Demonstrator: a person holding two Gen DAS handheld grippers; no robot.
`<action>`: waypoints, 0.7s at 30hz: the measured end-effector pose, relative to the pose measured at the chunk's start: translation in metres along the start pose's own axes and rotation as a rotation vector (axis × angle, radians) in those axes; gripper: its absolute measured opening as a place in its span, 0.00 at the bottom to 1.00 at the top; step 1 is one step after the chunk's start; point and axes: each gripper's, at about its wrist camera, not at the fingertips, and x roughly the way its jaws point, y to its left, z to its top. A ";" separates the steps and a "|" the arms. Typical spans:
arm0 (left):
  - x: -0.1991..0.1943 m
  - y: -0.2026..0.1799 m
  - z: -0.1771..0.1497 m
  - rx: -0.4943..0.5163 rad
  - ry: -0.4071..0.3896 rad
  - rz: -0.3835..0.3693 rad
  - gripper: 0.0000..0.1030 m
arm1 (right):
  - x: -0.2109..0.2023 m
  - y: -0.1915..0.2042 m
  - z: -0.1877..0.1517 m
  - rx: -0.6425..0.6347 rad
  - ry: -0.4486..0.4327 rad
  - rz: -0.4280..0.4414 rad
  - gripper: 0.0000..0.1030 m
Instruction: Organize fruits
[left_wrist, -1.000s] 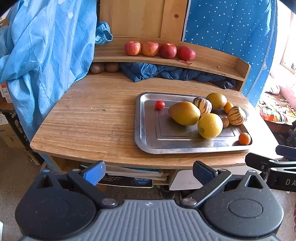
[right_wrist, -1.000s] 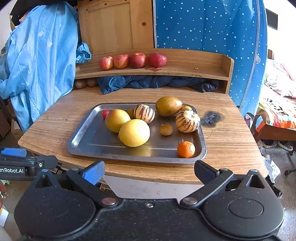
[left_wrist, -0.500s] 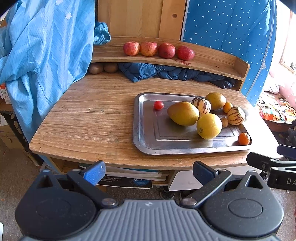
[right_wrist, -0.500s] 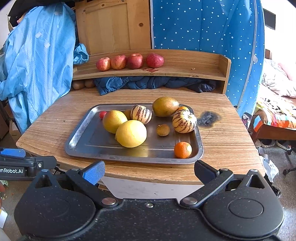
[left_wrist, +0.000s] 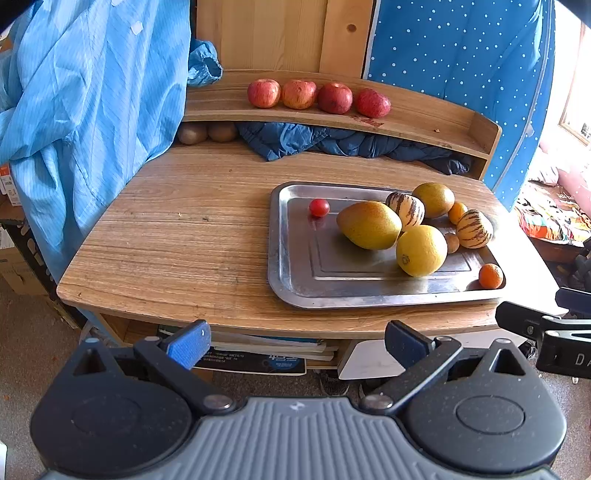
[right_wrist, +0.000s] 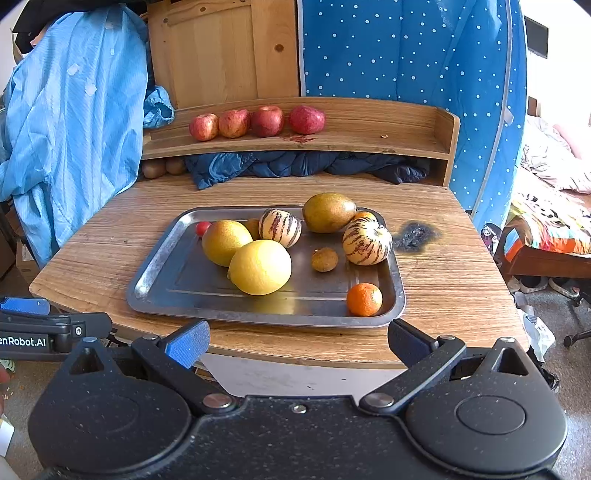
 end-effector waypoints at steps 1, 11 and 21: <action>0.000 0.000 0.000 0.000 0.000 0.000 0.99 | 0.000 0.000 0.000 0.000 0.000 0.000 0.99; 0.002 0.000 0.000 -0.002 0.002 0.001 0.99 | 0.000 0.000 0.000 -0.001 0.001 0.001 0.99; 0.005 0.001 -0.001 -0.004 0.006 0.001 0.99 | 0.001 0.000 0.001 -0.001 0.001 0.001 0.99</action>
